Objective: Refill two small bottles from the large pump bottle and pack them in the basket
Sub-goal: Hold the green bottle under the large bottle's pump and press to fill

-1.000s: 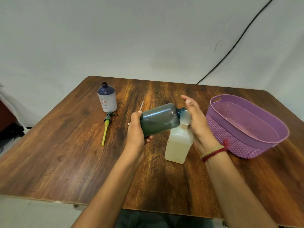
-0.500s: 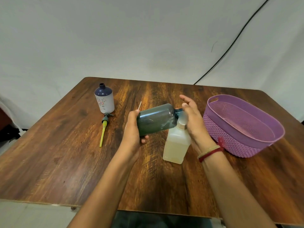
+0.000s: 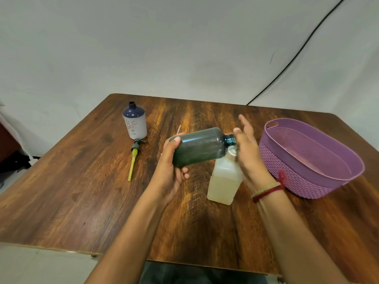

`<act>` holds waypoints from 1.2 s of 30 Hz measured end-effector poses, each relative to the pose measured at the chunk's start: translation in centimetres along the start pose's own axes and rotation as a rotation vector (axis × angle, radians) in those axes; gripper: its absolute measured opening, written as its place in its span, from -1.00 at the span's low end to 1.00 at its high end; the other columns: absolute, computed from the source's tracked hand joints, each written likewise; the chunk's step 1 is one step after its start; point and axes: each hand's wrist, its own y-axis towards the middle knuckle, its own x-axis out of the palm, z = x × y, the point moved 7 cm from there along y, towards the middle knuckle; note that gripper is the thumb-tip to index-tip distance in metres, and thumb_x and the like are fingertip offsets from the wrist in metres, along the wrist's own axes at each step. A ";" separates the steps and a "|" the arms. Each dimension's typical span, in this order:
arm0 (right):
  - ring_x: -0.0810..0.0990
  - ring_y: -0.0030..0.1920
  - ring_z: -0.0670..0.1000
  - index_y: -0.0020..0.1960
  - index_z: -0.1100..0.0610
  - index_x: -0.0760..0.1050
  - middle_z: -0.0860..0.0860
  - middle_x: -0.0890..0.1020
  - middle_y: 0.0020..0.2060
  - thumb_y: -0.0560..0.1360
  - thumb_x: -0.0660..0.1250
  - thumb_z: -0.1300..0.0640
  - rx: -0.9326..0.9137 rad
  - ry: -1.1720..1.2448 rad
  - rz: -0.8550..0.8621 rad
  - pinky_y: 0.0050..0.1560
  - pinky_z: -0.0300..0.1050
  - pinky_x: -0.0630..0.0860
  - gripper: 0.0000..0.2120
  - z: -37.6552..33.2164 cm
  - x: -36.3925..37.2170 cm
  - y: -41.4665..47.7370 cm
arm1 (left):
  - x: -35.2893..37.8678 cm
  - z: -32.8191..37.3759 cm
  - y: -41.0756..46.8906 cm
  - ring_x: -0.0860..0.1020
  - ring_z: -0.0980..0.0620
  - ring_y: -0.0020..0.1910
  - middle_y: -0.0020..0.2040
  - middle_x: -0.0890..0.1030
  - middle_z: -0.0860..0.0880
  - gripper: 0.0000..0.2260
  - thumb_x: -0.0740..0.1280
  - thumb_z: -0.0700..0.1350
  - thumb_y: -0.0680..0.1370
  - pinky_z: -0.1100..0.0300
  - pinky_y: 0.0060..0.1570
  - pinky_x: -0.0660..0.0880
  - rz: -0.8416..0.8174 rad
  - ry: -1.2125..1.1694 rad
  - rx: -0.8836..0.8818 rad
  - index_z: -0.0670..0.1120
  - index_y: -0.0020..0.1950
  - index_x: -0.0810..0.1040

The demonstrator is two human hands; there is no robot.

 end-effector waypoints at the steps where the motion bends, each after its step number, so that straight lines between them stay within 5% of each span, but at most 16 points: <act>1: 0.45 0.27 0.10 0.41 -0.21 0.23 0.00 0.34 0.36 0.64 0.06 0.03 -0.008 -0.007 -0.006 0.18 0.06 0.50 -0.63 -0.2 0.1 -0.1 | -0.1 0.1 0.0 0.38 0.17 -0.52 -0.01 0.52 -0.13 -0.44 0.27 0.19 0.44 0.37 -0.58 0.37 0.018 0.021 0.002 -0.13 0.32 0.39; 6: 0.52 0.20 0.15 0.34 -0.08 0.39 0.10 0.46 0.27 0.49 0.11 -0.29 0.077 0.001 -0.066 0.19 0.20 0.48 -0.49 0.1 0.4 -0.1 | -0.1 -0.3 0.2 0.38 0.17 -0.53 -0.09 0.55 -0.11 -0.58 0.15 0.20 0.54 0.35 -0.59 0.37 0.057 0.076 -0.024 -0.10 0.16 0.48; 9: 0.49 0.22 0.12 0.39 -0.12 0.31 0.05 0.39 0.31 0.58 0.13 -0.10 0.062 0.049 -0.071 0.13 0.08 0.53 -0.62 0.1 0.2 0.0 | 0.0 -0.9 0.3 0.37 0.17 -0.54 -0.11 0.55 -0.10 -0.58 0.14 0.20 0.57 0.36 -0.58 0.37 0.093 0.058 -0.060 -0.10 0.16 0.49; 12: 0.53 0.11 0.05 0.42 -0.18 0.23 0.00 0.40 0.22 0.63 0.07 0.08 0.025 0.066 -0.014 -0.14 -0.16 0.58 -0.62 -0.2 0.0 -0.1 | 0.0 -0.9 0.2 0.36 0.18 -0.54 -0.11 0.56 -0.09 -0.60 0.14 0.20 0.57 0.37 -0.59 0.36 0.121 0.057 -0.061 -0.09 0.14 0.49; 17: 0.44 0.26 0.03 0.29 -0.08 0.43 -0.03 0.43 0.29 0.62 0.06 -0.08 0.001 -0.066 -0.015 0.26 0.10 0.44 -0.68 -0.7 0.4 -0.5 | 0.0 0.0 -0.1 0.35 0.16 -0.55 -0.21 0.56 -0.03 -0.67 0.13 0.16 0.58 0.34 -0.60 0.33 0.157 0.086 -0.012 -0.06 0.09 0.47; 20: 0.50 0.20 0.07 0.27 -0.06 0.45 -0.05 0.49 0.15 0.57 0.09 -0.17 0.047 -0.051 -0.075 0.23 0.16 0.46 -0.63 -0.5 0.5 -0.5 | 0.0 -0.1 -0.2 0.35 0.16 -0.55 -0.23 0.57 -0.03 -0.66 0.12 0.17 0.58 0.33 -0.60 0.32 0.163 0.105 -0.011 -0.06 0.07 0.48; 27: 0.58 -0.02 -0.01 0.40 -0.10 0.31 -0.02 0.50 0.08 0.63 0.10 0.12 0.045 0.086 -0.094 -0.22 -0.20 0.59 -0.64 -0.5 0.1 0.0 | 0.1 -0.3 -0.3 0.34 0.16 -0.54 -0.19 0.55 -0.05 -0.63 0.13 0.17 0.58 0.34 -0.59 0.29 0.178 0.106 -0.011 -0.10 0.12 0.48; 32: 0.58 0.11 0.08 0.33 -0.03 0.41 0.07 0.51 0.20 0.55 0.16 -0.15 0.117 0.032 -0.177 0.07 0.03 0.57 -0.59 -0.2 0.3 -0.2 | 0.0 -0.3 -0.3 0.36 0.17 -0.53 -0.17 0.57 -0.05 -0.60 0.12 0.18 0.58 0.34 -0.57 0.31 0.160 0.101 -0.007 -0.10 0.16 0.49; 36: 0.56 0.08 0.05 0.39 -0.09 0.33 0.05 0.45 0.22 0.60 0.13 0.00 0.080 0.051 -0.176 -0.10 -0.12 0.59 -0.65 -0.4 0.3 -0.1 | 0.0 -0.9 -0.2 0.35 0.17 -0.53 -0.17 0.56 -0.05 -0.58 0.12 0.20 0.57 0.35 -0.56 0.29 0.165 0.097 -0.038 -0.10 0.15 0.50</act>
